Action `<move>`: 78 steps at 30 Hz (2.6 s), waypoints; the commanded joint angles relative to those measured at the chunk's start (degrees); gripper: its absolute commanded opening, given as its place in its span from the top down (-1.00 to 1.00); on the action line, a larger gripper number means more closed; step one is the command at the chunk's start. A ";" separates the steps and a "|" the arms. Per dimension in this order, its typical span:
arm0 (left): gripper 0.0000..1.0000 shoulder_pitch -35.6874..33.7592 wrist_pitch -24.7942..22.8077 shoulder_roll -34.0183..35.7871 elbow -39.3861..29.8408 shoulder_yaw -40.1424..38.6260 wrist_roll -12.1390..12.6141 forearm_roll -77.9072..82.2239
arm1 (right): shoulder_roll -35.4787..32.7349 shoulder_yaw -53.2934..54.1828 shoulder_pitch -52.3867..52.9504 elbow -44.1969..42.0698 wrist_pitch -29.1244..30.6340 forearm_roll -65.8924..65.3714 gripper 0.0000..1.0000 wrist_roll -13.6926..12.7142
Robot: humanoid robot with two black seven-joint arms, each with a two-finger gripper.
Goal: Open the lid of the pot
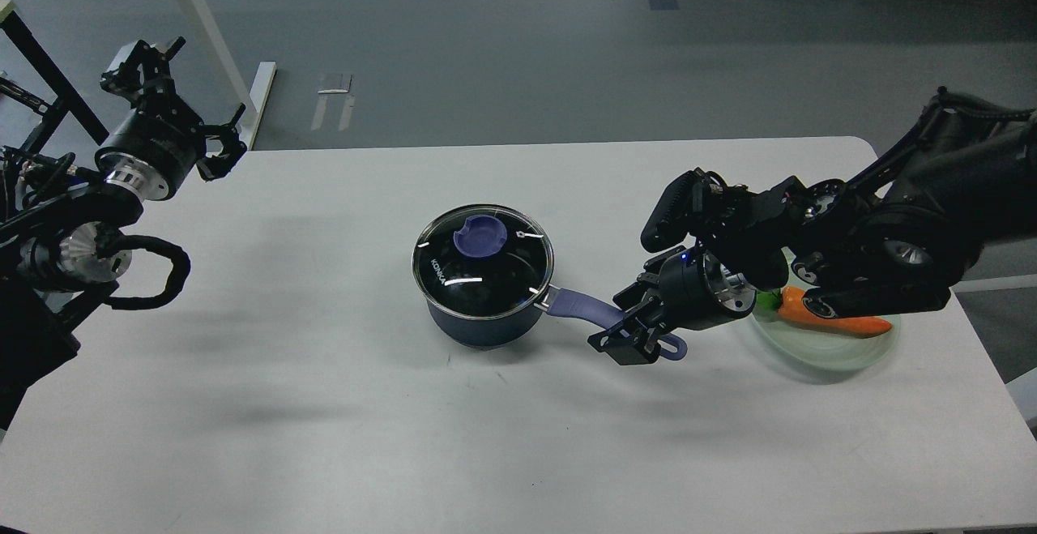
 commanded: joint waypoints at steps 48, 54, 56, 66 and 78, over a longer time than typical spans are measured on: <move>-0.98 -4.03 19.85 -2.53 -29.61 3.46 -4.41 108.93 | 1.96 -0.44 -2.75 -2.81 0.01 -0.20 0.60 -0.54; -0.97 -4.73 25.32 -4.39 -25.58 10.93 -3.27 116.18 | 2.22 -0.35 -2.75 -2.90 0.01 -0.20 0.60 -0.54; -0.96 -5.61 25.58 -5.79 -23.73 12.51 -2.39 116.18 | 2.22 -0.35 -2.75 -2.90 0.01 -0.20 0.60 -0.54; -0.95 -5.70 29.10 -6.50 -21.00 16.91 -1.60 116.44 | 3.63 -0.35 -2.75 -3.69 0.18 -0.11 0.60 -0.36; -0.90 -5.70 31.47 -7.99 -17.31 20.69 -1.60 116.44 | 4.69 -0.26 -3.19 -4.66 0.27 -0.11 0.60 -0.19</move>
